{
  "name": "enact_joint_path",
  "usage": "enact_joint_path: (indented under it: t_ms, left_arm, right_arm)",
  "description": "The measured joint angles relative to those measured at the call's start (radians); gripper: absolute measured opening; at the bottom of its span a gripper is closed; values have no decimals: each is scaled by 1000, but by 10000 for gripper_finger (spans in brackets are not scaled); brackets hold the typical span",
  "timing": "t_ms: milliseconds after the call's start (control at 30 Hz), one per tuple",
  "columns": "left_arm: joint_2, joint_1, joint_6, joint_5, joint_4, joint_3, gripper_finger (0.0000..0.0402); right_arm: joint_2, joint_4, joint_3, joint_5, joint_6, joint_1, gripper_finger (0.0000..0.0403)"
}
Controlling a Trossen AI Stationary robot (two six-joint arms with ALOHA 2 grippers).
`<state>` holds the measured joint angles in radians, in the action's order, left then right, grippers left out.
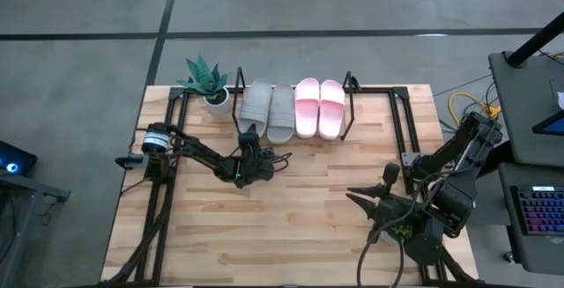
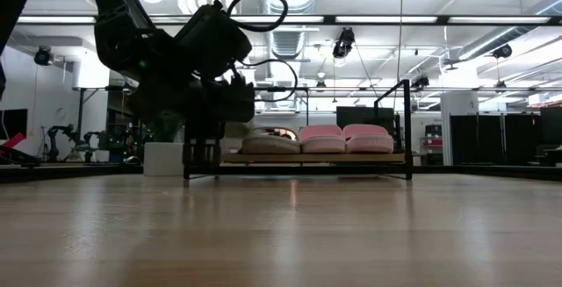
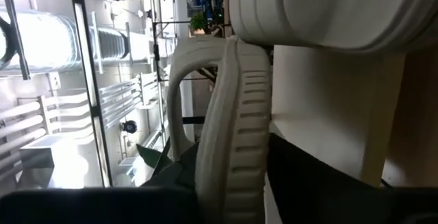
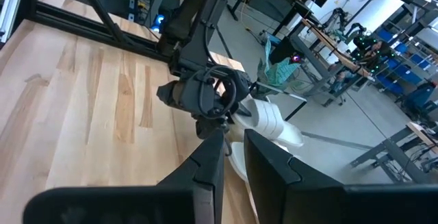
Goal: Pick and place slides into the shelf
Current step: Put the gray slide on the shelf
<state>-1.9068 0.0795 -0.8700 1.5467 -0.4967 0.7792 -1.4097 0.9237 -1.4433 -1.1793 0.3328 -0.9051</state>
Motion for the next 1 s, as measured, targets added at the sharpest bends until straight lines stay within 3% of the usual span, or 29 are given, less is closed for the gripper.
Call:
enact_joint_path:
  t_ms: [433,667,767,933,1000]
  left_arm:
    - [0,1,0,-63,15,0,166]
    - [31,4,8,-190,49,0,190]
    - [65,4,100,-261,160,1,196]
    - [127,4,400,-385,480,2,197]
    - [143,4,475,-403,537,1,197]
  right_arm:
    - [0,0,0,0,0,0,48]
    - [0,0,0,1,0,0,48]
    - [0,-1,0,1,0,0,48]
    - [0,-1,0,1,0,0,48]
    - [0,0,0,1,0,0,48]
